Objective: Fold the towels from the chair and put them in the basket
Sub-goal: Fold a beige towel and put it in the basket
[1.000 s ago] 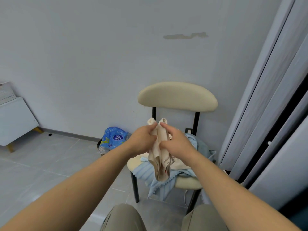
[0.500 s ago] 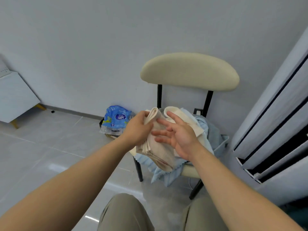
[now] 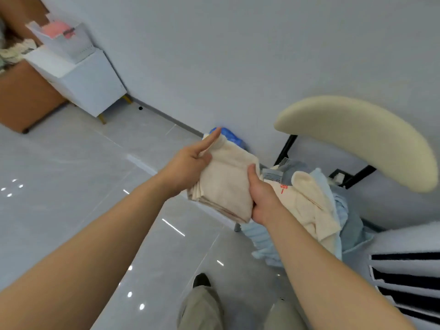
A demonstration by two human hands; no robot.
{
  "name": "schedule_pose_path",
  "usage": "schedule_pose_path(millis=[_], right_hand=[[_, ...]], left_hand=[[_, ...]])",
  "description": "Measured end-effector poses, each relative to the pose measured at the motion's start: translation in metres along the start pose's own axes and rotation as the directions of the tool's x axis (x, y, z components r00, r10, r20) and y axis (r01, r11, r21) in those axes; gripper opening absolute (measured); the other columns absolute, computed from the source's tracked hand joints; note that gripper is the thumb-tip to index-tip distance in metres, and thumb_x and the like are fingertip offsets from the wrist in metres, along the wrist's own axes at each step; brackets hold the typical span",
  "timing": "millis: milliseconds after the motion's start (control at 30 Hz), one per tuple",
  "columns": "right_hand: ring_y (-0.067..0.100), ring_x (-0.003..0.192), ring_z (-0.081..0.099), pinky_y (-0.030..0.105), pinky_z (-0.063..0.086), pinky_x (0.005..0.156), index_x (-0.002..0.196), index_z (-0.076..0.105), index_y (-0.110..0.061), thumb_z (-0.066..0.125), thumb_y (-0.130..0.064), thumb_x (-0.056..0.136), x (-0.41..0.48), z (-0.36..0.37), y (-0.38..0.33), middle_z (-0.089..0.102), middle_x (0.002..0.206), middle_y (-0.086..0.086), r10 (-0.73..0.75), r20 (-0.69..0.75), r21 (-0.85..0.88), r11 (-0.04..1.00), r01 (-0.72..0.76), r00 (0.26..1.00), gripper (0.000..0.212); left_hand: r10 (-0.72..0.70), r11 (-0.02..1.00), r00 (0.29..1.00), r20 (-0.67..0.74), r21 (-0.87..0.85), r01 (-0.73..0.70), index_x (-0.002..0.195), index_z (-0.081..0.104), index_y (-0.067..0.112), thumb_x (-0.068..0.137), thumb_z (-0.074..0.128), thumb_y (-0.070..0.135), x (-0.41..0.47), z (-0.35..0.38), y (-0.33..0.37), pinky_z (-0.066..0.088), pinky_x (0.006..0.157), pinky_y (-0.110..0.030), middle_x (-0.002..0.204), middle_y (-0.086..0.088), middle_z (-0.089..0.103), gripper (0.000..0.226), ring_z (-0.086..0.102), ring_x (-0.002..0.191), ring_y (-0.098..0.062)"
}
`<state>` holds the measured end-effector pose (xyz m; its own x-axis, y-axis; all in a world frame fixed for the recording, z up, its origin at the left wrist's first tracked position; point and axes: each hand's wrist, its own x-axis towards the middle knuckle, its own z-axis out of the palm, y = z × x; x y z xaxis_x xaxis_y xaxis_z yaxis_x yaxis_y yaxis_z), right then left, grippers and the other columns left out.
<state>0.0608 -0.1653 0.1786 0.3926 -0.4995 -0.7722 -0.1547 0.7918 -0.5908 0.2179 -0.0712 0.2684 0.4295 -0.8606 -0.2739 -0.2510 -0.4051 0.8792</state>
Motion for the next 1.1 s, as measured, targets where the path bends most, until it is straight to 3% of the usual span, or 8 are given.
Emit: schedule_pose_path(millis=[133,267,500,600,700,833,933,1100], right_hand=[[0.024,0.099,0.069,0.042,0.058,0.09,0.121,0.063,-0.015,0.056,-0.084,0.071,-0.075,0.1,-0.045,0.07,0.113,0.002,-0.118,-0.06,-0.307,0.947,0.094,0.991,0.086],[0.025,0.103,0.064,0.039,0.054,0.095,0.122,0.062,-0.006,0.055,-0.07,0.087,-0.11,0.195,-0.055,0.067,0.114,0.006,-0.206,0.001,-0.481,0.858,0.181,0.979,0.074],[0.027,0.098,0.065,0.039,0.055,0.093,0.123,0.059,-0.007,0.058,-0.073,0.082,-0.091,0.338,-0.059,0.066,0.112,0.006,-0.121,0.114,-0.601,0.782,0.166,0.986,0.078],[0.028,0.095,0.066,0.042,0.056,0.092,0.124,0.06,-0.01,0.06,-0.074,0.079,-0.07,0.392,-0.072,0.068,0.109,0.007,-0.063,0.127,-0.605,0.786,0.128,0.99,0.078],[0.028,0.094,0.067,0.043,0.057,0.09,0.12,0.06,-0.012,0.059,-0.076,0.077,-0.03,0.448,-0.089,0.068,0.106,0.005,-0.035,0.143,-0.634,0.764,0.119,0.989,0.077],[0.025,0.096,0.066,0.042,0.056,0.093,0.101,0.053,-0.004,0.056,-0.069,0.087,0.043,0.538,-0.119,0.064,0.095,0.004,0.009,0.203,-0.623,0.773,0.122,0.979,0.066],[0.026,0.094,0.072,0.042,0.059,0.089,0.114,0.063,-0.011,0.05,-0.068,0.091,0.098,0.609,-0.155,0.075,0.103,0.007,0.122,0.236,-0.602,0.797,0.047,0.964,0.062],[0.027,0.093,0.073,0.042,0.061,0.077,0.119,0.061,-0.013,0.048,-0.049,0.101,0.157,0.727,-0.222,0.075,0.106,0.008,0.256,0.26,-0.655,0.755,-0.024,0.931,0.042]], left_hand=[[-0.108,0.988,0.987,-0.119,-0.125,0.093,0.139,0.038,0.065,0.104,0.046,0.014,-0.051,-0.109,0.046,0.05,0.093,-0.015,0.14,0.018,0.052,0.062,0.059,0.112,-0.002],[-0.2,0.955,0.961,-0.191,-0.257,0.148,0.131,0.042,0.07,0.104,0.046,0.014,-0.09,-0.2,0.046,0.05,0.104,-0.044,0.146,0.003,0.051,0.063,0.061,0.116,-0.025],[-0.274,0.898,0.909,-0.314,-0.422,0.125,0.126,0.053,0.064,0.105,0.046,0.009,-0.114,-0.32,0.01,0.053,0.1,-0.043,0.138,0.004,0.053,0.059,0.064,0.099,-0.021],[-0.294,0.884,0.91,-0.293,-0.445,0.143,0.121,0.067,0.05,0.105,0.043,0.007,-0.094,-0.368,-0.009,0.056,0.093,-0.032,0.144,0.001,0.049,0.052,0.065,0.108,-0.021],[-0.364,0.868,0.881,-0.301,-0.452,0.205,0.116,0.074,0.033,0.104,0.044,0.007,-0.052,-0.418,-0.029,0.055,0.08,-0.024,0.141,-0.004,0.055,0.042,0.064,0.111,-0.023],[-0.467,0.838,0.828,-0.31,-0.453,0.304,0.135,0.062,0.028,0.1,0.055,0.012,0.025,-0.497,-0.058,0.056,0.079,-0.027,0.138,-0.004,0.057,0.039,0.067,0.104,-0.022],[-0.521,0.802,0.819,-0.24,-0.465,0.375,0.137,0.058,0.031,0.092,0.07,0.016,0.082,-0.569,-0.068,0.057,0.083,-0.03,0.13,-0.004,0.063,0.049,0.071,0.102,-0.022],[-0.621,0.761,0.728,-0.29,-0.447,0.471,0.122,0.069,0.029,0.096,0.065,0.015,0.164,-0.687,-0.085,0.054,0.076,-0.027,0.116,-0.005,0.071,0.031,0.07,0.094,-0.02]])
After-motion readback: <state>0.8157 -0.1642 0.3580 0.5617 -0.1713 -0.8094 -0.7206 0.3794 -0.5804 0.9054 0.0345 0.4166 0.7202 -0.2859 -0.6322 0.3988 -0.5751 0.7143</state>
